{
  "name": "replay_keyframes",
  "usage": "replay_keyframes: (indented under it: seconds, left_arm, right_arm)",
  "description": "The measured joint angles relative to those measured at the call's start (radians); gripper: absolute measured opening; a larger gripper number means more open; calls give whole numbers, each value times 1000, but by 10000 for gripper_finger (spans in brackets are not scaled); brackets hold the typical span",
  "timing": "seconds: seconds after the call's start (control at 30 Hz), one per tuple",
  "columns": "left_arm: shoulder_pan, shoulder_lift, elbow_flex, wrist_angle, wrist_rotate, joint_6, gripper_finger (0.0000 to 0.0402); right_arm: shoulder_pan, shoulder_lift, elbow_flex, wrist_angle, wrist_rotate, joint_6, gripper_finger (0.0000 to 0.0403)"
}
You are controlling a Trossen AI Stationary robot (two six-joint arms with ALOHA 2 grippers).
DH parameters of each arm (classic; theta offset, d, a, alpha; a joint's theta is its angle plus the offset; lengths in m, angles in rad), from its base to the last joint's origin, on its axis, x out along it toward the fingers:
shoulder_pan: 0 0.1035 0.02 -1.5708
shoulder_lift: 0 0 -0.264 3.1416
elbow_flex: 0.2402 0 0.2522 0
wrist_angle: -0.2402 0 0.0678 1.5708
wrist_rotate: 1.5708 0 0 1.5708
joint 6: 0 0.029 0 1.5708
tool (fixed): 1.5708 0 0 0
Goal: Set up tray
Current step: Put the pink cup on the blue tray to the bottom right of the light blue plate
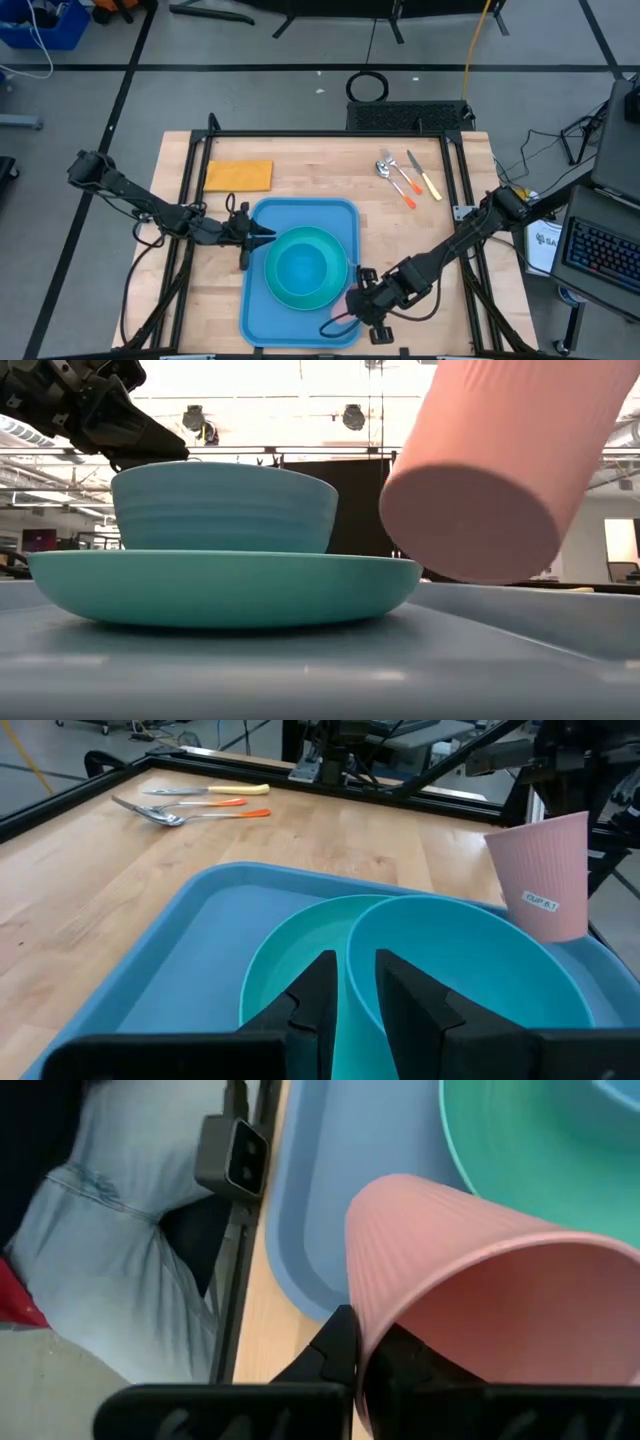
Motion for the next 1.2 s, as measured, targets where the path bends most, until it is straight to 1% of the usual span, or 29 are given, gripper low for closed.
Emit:
replay_keyframes:
  seconds: [0.13,0.27,0.5,0.63,0.8,1.0,1.2]
  left_arm:
    - [0,0,0,0,0,1,76]
    - [1,0,0,-4,-1,1,76]
    - [1,0,0,-8,-1,1,76]
    - [1,0,0,-9,-1,0,76]
    - [1,0,0,-16,-1,0,76]
    - [1,0,0,-16,-1,0,76]
    - [1,0,0,-24,-1,0,76]
  right_arm:
    - [0,16,1,1,-1,-4,0]
    - [0,61,15,-23,-6,-17,0]
    - [6,154,169,-139,-6,-82,0]
    - [7,214,273,-248,-1,-112,0]
    - [7,288,362,-354,-5,-133,0]
    - [7,325,438,-374,-5,-158,0]
    - [7,326,441,-370,-8,-140,0]
